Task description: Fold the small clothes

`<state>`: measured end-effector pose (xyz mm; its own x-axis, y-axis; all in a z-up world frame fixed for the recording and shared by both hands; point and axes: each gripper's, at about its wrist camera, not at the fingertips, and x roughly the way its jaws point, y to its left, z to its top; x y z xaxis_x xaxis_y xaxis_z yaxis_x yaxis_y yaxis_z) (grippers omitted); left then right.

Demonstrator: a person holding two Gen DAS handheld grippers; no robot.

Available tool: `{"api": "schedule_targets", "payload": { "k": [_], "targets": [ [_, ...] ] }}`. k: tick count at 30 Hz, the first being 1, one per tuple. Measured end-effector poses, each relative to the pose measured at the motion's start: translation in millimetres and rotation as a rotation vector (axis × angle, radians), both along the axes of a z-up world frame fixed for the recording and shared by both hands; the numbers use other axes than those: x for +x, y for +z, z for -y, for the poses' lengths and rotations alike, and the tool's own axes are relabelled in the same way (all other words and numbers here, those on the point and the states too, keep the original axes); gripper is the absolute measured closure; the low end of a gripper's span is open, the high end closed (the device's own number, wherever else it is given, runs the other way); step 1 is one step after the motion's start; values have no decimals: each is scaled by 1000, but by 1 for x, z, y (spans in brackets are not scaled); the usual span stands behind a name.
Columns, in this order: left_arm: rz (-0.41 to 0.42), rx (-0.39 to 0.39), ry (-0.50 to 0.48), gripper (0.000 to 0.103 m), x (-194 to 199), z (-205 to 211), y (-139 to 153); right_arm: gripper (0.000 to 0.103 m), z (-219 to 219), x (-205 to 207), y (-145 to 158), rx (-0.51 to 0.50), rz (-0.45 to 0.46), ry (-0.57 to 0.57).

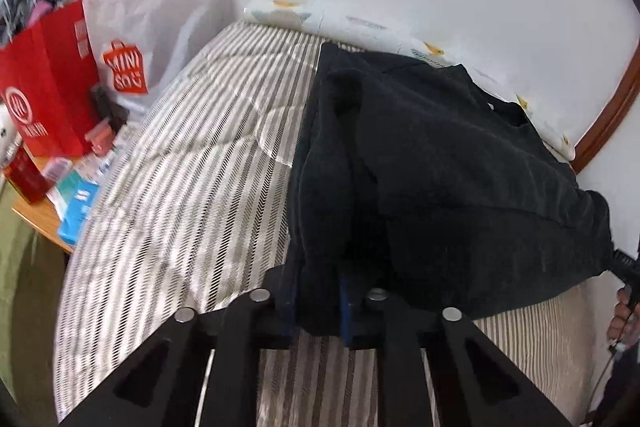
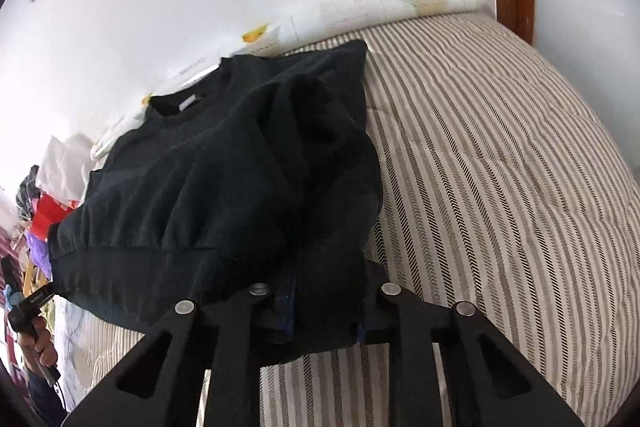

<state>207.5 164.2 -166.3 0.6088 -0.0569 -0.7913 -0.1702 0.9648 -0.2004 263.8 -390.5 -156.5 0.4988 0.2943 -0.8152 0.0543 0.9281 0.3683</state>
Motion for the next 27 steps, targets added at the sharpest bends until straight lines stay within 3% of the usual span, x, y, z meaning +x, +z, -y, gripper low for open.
{"api": "schedule_targets", "payload": {
  "k": [3,13,18,23,25,27],
  "targets": [
    [8,-14,4,90,-13,0,8,84,8,-12,5,40,1,-4],
    [-27,-15,-75,90,-87,27,11,85,26,-80,22,-31,4,29],
    [-30,45,-97,87,-102,41,15,82,34,-105,22,-64,-10,23],
    [-11,38,-65,86,-113,36,30,69,33,-126,51,-116,30,-23],
    [8,23,-54,85,-118,32,38,58,25,-131,65,-131,71,-21],
    [28,2,-54,79,-121,30,44,57,16,-136,76,-158,108,-20]
  ]
}}
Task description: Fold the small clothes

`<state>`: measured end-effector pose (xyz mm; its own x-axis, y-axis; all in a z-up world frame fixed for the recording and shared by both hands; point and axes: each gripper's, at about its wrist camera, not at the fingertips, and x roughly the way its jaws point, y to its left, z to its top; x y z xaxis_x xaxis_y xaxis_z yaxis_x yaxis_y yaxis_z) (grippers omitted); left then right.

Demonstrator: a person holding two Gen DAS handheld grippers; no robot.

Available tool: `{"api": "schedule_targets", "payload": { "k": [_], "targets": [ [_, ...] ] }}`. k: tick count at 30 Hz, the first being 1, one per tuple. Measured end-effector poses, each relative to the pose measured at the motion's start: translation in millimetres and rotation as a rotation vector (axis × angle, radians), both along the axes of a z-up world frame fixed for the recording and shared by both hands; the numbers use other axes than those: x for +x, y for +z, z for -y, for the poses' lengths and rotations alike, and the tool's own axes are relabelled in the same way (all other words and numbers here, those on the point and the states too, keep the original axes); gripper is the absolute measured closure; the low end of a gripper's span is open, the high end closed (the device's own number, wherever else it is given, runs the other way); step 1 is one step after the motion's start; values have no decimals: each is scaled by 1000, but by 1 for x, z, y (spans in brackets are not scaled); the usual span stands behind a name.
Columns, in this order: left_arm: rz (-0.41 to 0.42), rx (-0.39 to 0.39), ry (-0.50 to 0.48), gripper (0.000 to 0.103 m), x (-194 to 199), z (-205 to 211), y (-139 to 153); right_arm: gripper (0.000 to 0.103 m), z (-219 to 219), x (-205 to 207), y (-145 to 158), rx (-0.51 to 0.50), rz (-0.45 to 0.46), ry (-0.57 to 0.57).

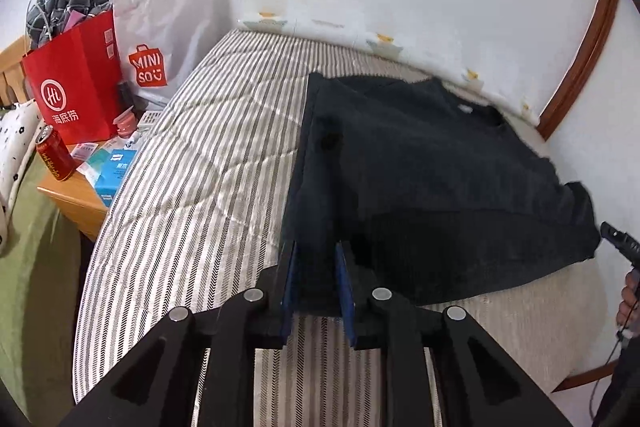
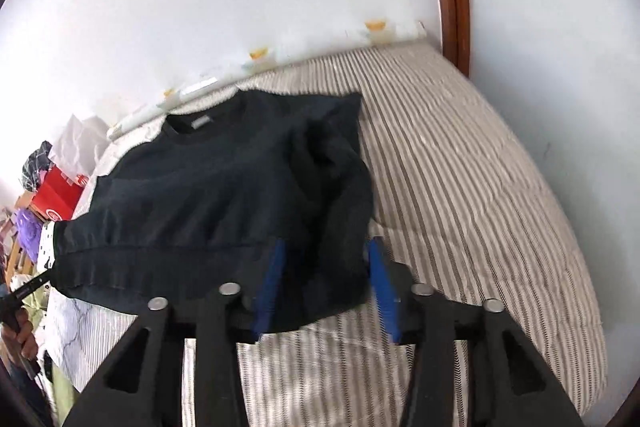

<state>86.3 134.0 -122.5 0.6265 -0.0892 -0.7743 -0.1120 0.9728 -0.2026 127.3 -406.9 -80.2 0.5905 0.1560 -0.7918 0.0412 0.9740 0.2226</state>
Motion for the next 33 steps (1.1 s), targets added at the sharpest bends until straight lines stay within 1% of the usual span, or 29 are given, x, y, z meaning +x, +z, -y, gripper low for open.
{"api": "schedule_targets", "payload": {
  "k": [2,4,6,8,10,13,15,16,17,18,20,21,22,23,27,29,33],
  "targets": [
    [21,-27,-13,73,-4,1,6,56,-8,-4,6,15,30,18],
    [36,-43,-32,73,-6,4,9,56,-16,-5,5,23,35,36],
    [41,-53,-63,73,-4,12,9,56,-25,-1,-5,6,15,51],
    [29,-56,-83,72,-1,20,5,56,-29,3,-19,-11,-19,47],
    [1,-65,-113,73,5,28,-2,56,-23,6,-33,15,-54,10],
    [-27,-59,-133,72,16,37,-10,56,-18,7,-39,76,-64,-15],
    [-49,-56,-138,72,26,40,-15,56,-20,10,-40,85,-66,-6],
    [-66,-63,-136,72,32,41,-19,58,-23,13,-42,90,-71,0],
    [-82,-71,-135,72,37,42,-23,63,-25,14,-43,84,-72,-2],
    [-96,-80,-134,72,40,42,-26,67,-28,15,-44,63,-67,-5],
    [-122,-81,-142,73,46,44,-32,92,-32,17,-42,34,-47,3],
    [-125,-78,-146,76,47,45,-32,93,-31,16,-38,49,-34,6],
    [-112,-74,-145,84,48,45,-28,97,-29,16,-34,66,-22,11],
    [-98,-71,-143,94,48,46,-25,97,-26,16,-25,88,5,17],
    [6,-52,-151,96,52,47,4,98,-26,26,1,96,85,37],
    [42,-45,-138,96,57,48,16,98,-25,39,12,106,111,33],
    [88,-28,-120,96,75,49,30,98,-25,66,21,127,136,20]
  ]
}}
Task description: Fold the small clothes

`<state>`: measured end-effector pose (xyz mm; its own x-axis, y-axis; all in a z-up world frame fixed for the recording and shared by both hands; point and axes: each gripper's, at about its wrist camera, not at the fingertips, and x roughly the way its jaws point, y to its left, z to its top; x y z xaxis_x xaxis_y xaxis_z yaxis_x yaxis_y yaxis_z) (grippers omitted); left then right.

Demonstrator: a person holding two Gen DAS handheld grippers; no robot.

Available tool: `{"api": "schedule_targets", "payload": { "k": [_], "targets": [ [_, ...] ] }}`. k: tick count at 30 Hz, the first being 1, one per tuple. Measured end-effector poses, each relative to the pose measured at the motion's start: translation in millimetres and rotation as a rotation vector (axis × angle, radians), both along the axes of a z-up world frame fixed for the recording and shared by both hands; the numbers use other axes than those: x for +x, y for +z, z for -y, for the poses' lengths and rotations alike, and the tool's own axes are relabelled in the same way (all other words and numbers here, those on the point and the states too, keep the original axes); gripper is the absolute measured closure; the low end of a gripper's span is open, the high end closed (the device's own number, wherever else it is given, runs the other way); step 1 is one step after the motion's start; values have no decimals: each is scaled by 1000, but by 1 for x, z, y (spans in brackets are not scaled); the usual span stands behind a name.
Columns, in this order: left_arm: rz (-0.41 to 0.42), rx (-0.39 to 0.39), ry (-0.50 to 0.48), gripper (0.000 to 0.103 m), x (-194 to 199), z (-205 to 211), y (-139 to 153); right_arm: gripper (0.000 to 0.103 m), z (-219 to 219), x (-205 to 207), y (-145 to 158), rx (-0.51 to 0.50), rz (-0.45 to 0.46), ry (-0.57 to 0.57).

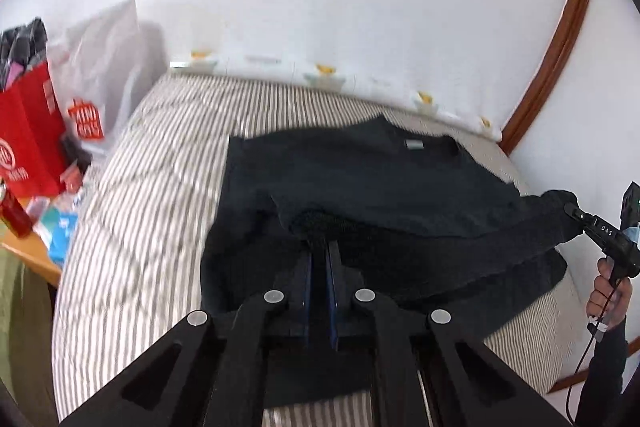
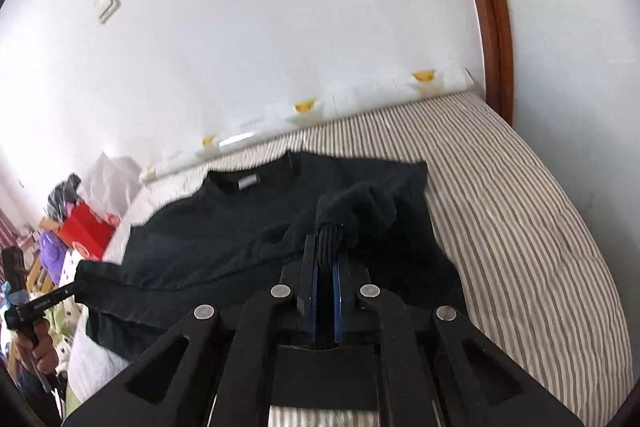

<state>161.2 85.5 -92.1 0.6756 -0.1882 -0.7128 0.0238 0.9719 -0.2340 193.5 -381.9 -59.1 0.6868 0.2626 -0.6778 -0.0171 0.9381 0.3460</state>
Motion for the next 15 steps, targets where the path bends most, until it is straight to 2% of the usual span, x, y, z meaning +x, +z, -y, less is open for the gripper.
{"api": "schedule_targets", "payload": {
  "k": [6,11,15],
  "targets": [
    [-5,39,12,96,42,4,-4,98,-1,42,-10,16,-13,-12],
    [-35,23,24,96,73,-3,-15,98,1,77,-32,41,-53,-31],
    [-67,39,29,95,93,-2,-27,97,0,100,-55,45,-102,-40]
  ]
}}
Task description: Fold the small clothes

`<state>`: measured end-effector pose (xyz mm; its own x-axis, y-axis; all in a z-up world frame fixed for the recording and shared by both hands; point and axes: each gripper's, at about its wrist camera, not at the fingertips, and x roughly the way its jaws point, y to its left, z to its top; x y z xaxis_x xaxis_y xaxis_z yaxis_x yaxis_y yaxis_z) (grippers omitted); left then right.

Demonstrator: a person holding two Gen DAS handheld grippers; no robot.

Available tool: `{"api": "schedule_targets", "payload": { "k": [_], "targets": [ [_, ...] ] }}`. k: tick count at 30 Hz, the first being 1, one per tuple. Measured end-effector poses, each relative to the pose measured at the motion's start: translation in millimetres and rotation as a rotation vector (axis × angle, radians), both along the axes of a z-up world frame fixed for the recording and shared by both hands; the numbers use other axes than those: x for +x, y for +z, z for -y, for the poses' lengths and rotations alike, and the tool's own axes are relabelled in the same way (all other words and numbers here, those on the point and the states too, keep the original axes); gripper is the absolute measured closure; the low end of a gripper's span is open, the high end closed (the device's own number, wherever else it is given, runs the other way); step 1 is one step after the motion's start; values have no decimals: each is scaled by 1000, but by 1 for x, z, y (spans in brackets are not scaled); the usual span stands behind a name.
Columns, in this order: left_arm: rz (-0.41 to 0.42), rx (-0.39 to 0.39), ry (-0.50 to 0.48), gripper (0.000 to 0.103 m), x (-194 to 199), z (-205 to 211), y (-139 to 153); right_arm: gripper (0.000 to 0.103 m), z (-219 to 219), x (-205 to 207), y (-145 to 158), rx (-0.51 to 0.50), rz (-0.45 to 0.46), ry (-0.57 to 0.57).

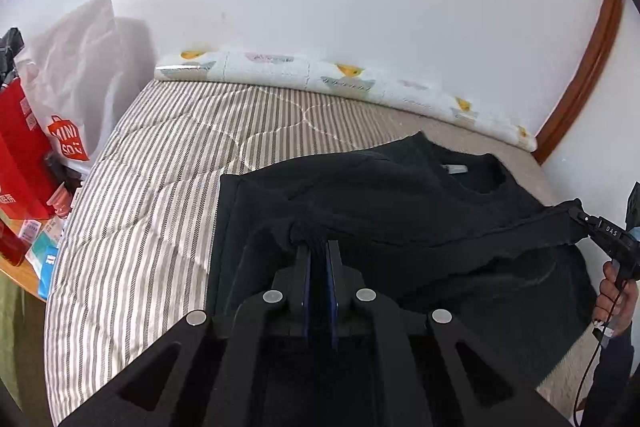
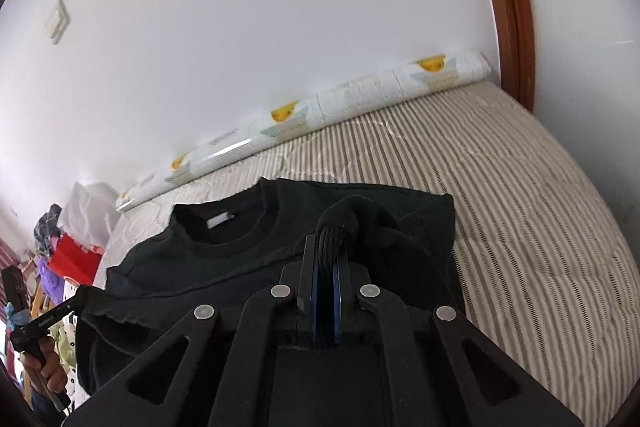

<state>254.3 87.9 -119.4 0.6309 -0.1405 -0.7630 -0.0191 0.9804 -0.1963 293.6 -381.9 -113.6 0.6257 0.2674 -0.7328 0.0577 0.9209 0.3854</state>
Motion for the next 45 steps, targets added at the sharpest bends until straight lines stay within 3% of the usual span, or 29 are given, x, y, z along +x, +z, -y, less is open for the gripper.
{"api": "schedule_targets", "payload": {
  "k": [4,9,11,13,19,25,27,30,36,41,45],
  "targets": [
    [-15,-18,-25,94,10,-2,-5,91,2,12,-18,27,-64,-43],
    [8,-83,-32,89,0,-10,7,84,7,-6,7,12,-32,-42],
    [20,-75,-38,86,-10,-10,13,67,3,-20,22,-10,-3,-8],
    [32,-66,-53,86,-21,-10,17,62,-3,-35,33,-34,22,30],
    [24,-45,-113,77,-58,0,14,61,-41,-59,19,-138,-62,172],
    [-64,-26,-175,77,-47,26,-14,61,-60,-52,-24,-169,-168,200],
    [-99,-19,-179,77,-36,32,-23,61,-63,-46,-29,-180,-169,196],
    [-77,1,-183,77,-19,37,-27,61,-67,-32,-32,-198,-181,180],
    [-60,-50,-170,77,19,33,-21,64,-64,15,-29,-165,-152,148],
    [-11,7,-75,77,38,14,-10,66,-57,59,-27,-123,-138,104],
    [-24,19,-46,77,39,-5,-11,66,-50,58,-11,-170,-77,112]
  ]
}}
